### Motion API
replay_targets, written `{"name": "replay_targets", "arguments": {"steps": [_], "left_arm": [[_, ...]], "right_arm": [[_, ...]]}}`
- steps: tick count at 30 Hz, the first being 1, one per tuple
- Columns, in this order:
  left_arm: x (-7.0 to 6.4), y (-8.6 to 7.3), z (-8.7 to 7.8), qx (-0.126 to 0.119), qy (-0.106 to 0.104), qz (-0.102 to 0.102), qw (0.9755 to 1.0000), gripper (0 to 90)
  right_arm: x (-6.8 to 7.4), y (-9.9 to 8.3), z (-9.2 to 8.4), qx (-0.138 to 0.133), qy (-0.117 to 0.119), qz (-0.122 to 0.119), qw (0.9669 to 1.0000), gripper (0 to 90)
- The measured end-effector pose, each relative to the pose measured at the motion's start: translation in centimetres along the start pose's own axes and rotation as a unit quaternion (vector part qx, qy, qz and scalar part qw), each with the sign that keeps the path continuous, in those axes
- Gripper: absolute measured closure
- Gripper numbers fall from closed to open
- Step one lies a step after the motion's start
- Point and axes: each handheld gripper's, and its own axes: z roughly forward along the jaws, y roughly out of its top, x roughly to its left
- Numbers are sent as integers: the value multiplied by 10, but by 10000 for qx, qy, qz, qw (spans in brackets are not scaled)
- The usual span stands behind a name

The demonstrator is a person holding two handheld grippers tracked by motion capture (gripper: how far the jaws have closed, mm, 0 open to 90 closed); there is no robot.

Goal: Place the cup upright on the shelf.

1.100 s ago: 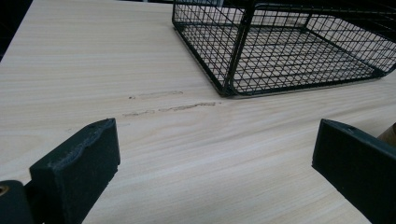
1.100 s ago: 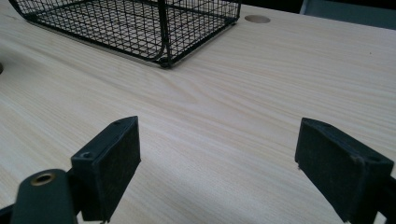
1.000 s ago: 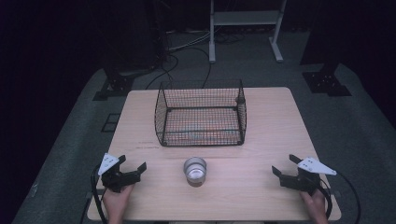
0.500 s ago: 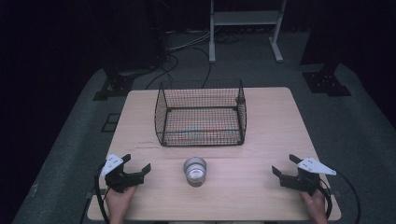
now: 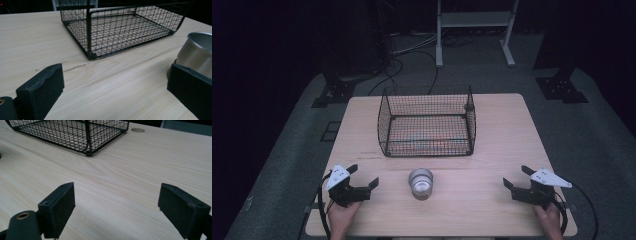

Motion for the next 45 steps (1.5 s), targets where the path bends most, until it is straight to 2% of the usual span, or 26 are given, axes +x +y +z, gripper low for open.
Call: {"name": "replay_targets", "arguments": {"steps": [4,8,9,10,15,19,20,21,22,23,24,25,26,27,28,31,32,33,34,41,44,45], "left_arm": [[-5,6,2,-49,-107,130,9998,0],[-11,13,3,-111,-316,249,9991,0],[-14,15,4,-105,-488,330,9982,0],[-14,15,4,-105,-488,330,9982,17],[-22,23,6,-37,-850,569,9948,28],[-26,27,7,14,-974,683,9929,26],[-28,29,7,42,-1021,736,9920,26],[-31,32,7,57,-1165,795,9900,20],[-31,32,7,57,-1165,795,9900,20],[-34,36,7,26,-1319,859,9875,19],[-34,36,7,26,-1319,859,9875,17],[-36,39,6,-10,-1431,910,9855,15],[-36,39,6,-10,-1431,910,9855,15],[-39,41,7,-13,-1552,936,9834,15],[-39,41,7,-13,-1552,936,9834,14],[-42,46,9,38,-1661,1033,9807,14],[-44,47,10,77,-1708,1066,9795,14],[-47,50,12,120,-1803,1112,9772,14],[-47,50,12,120,-1803,1112,9772,13],[-55,55,19,302,-2157,1246,9680,14],[-58,58,21,375,-2216,1326,9654,14],[-61,59,22,408,-2242,1387,9638,14]], "right_arm": [[0,0,0,0,2,6,10000,135],[0,0,0,2,9,6,10000,135],[0,0,0,-4,4,27,10000,135],[0,0,0,-4,4,27,10000,135],[-1,0,0,9,6,49,10000,135],[-1,0,0,12,14,60,10000,135],[-1,0,0,12,14,60,10000,135],[-1,0,0,13,13,52,10000,135],[-1,0,0,15,11,44,10000,135],[-1,0,0,18,16,43,10000,134],[-1,0,0,18,16,43,10000,134],[-1,0,0,12,18,34,10000,135],[-1,0,0,12,18,34,10000,135],[-1,0,0,13,23,28,10000,135],[-1,0,0,8,23,29,10000,135],[-1,0,0,5,25,26,10000,135],[-1,0,0,4,26,26,10000,135],[-1,0,0,4,27,22,10000,135],[-1,0,0,4,27,22,10000,135],[-1,0,0,6,25,18,10000,134],[-1,0,0,4,23,20,10000,135],[-1,0,0,4,19,15,10000,135]]}}
